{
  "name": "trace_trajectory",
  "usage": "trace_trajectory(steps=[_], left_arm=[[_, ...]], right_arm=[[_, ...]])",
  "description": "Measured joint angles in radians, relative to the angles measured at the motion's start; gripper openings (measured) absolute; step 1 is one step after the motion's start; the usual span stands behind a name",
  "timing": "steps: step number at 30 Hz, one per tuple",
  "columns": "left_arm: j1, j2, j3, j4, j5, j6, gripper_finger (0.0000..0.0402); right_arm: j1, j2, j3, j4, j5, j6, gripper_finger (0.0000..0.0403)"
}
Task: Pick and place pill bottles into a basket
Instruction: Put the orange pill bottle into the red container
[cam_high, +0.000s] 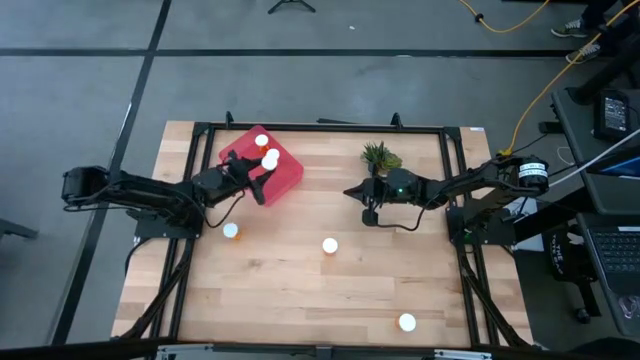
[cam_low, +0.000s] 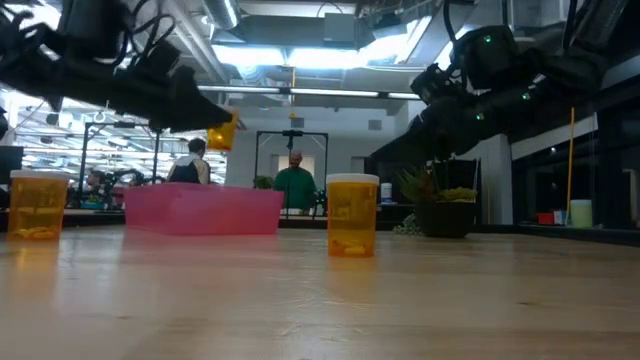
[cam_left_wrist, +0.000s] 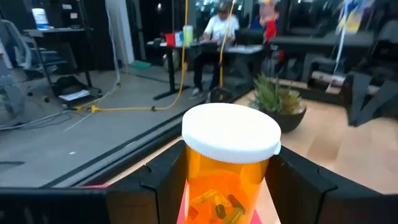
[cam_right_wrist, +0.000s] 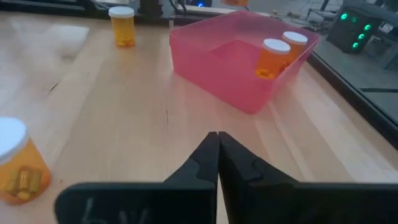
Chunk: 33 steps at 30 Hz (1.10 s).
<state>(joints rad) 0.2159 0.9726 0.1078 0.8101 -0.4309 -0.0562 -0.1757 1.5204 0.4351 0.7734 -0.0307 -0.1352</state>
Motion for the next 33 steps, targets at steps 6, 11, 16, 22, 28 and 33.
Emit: trace_trajectory(steps=[6, 11, 16, 22, 28, 33], left_arm=[[0.061, 0.000, -0.057, 0.080, 0.065, -0.071, 0.0192], [0.064, 0.023, -0.056, 0.086, 0.068, -0.072, 0.0192], [0.064, 0.084, -0.056, 0.122, 0.042, -0.095, 0.0192], [0.063, 0.210, -0.037, 0.186, 0.031, -0.116, 0.0192], [0.063, 0.374, 0.043, 0.202, 0.020, -0.082, 0.0192], [0.063, 0.477, 0.047, 0.305, -0.050, -0.085, 0.0192]], right_arm=[[0.000, 0.000, 0.000, 0.039, 0.000, -0.003, 0.0004], [-0.005, 0.000, 0.000, 0.062, 0.003, -0.018, 0.0004], [-0.013, 0.000, 0.000, 0.105, 0.003, -0.029, 0.0011], [-0.039, 0.000, 0.001, 0.134, 0.003, -0.042, 0.0004], [-0.051, 0.000, 0.005, 0.145, 0.003, -0.057, 0.0008], [-0.051, 0.000, 0.005, 0.140, 0.002, -0.058, 0.0010]])
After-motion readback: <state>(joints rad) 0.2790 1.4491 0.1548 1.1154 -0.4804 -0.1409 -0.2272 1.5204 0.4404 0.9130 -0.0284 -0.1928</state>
